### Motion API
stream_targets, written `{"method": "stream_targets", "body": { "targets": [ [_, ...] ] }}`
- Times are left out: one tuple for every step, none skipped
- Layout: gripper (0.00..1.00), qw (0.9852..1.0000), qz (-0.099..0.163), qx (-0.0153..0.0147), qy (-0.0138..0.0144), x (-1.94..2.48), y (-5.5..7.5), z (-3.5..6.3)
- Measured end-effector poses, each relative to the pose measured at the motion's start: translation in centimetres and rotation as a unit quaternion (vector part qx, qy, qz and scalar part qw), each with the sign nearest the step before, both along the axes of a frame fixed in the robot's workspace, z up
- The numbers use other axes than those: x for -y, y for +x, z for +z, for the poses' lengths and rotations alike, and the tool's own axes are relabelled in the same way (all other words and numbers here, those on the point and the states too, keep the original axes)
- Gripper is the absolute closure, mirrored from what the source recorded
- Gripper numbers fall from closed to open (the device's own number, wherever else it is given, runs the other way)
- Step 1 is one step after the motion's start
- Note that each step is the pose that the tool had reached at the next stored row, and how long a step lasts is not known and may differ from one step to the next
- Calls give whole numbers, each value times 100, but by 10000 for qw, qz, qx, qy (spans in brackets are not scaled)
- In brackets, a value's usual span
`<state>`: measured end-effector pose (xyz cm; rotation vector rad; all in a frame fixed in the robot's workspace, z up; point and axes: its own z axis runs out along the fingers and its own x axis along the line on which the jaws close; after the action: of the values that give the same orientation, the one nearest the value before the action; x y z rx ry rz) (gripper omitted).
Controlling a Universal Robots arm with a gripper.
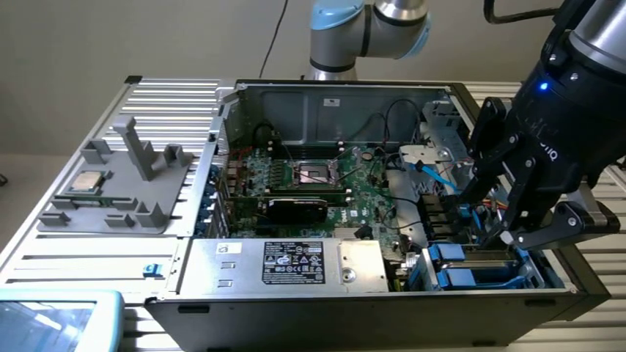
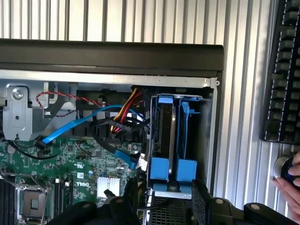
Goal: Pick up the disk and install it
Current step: 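Insert the disk into the insertion slot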
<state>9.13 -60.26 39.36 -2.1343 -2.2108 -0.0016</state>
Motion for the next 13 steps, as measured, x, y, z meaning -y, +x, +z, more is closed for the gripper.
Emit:
{"method": "stream_targets", "body": {
  "targets": [
    [43,10000,0,0,1,-1,0,14],
    [43,10000,0,0,1,-2,0,35],
    [43,10000,0,0,1,-4,0,59],
    [43,10000,0,0,0,-5,0,82],
    [43,10000,0,0,1,-5,0,94],
    [43,10000,0,0,1,-5,0,98],
    [43,10000,0,0,3,-5,0,97],
    [43,10000,0,0,3,-4,0,98],
    [43,10000,0,0,2,-5,0,98],
    [43,10000,0,0,2,-5,0,98],
    [43,10000,0,0,2,-5,0,99],
    [43,10000,0,0,2,-5,0,99],
    [43,10000,0,0,2,-5,0,99]
  ]
}}
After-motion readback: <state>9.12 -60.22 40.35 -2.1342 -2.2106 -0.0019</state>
